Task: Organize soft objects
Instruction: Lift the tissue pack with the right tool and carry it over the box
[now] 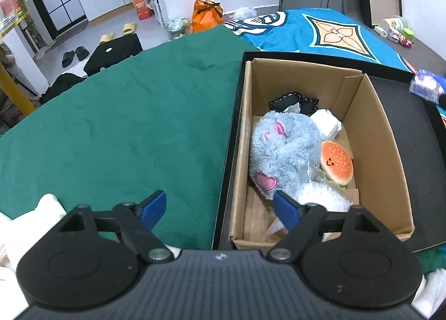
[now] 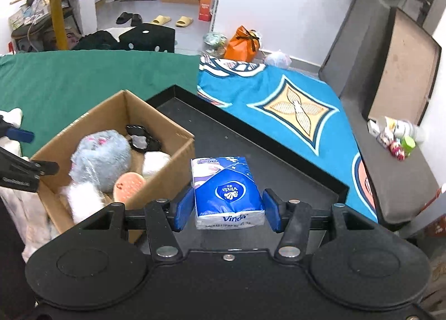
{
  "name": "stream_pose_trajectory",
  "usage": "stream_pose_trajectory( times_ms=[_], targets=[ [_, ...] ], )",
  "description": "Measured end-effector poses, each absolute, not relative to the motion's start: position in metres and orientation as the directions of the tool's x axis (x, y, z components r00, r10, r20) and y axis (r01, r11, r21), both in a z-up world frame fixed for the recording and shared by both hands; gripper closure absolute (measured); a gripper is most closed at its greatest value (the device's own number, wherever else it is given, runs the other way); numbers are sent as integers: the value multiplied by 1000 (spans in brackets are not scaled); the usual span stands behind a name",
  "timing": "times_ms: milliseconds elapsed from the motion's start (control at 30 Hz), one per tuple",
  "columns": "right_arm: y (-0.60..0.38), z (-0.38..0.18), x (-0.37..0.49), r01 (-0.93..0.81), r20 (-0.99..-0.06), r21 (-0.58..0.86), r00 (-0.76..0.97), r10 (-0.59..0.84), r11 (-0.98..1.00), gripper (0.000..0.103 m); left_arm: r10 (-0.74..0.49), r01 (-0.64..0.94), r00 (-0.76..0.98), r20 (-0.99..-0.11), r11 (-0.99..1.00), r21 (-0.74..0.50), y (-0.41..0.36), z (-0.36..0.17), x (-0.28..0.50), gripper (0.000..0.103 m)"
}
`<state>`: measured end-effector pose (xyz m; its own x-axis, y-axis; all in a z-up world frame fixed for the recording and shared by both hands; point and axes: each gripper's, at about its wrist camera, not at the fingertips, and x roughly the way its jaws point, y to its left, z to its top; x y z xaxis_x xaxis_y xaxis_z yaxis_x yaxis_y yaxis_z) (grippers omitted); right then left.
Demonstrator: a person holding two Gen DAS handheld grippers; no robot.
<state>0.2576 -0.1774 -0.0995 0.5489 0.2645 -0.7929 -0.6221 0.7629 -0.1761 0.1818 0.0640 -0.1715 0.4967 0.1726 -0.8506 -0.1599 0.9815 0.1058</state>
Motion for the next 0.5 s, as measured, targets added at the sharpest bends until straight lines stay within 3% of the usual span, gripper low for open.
stream_pose_trajectory(
  times_ms=[267, 500],
  targets=[
    [-138, -86, 243, -683, -793, -221, 541, 280, 696, 51, 122, -152, 500, -858, 987, 51, 71, -176, 180, 75],
    [-109, -85, 230, -730, -808, -249, 519, 280, 636, 50, 57, -122, 506, -861, 992, -7, 73, -182, 180, 94]
  ],
)
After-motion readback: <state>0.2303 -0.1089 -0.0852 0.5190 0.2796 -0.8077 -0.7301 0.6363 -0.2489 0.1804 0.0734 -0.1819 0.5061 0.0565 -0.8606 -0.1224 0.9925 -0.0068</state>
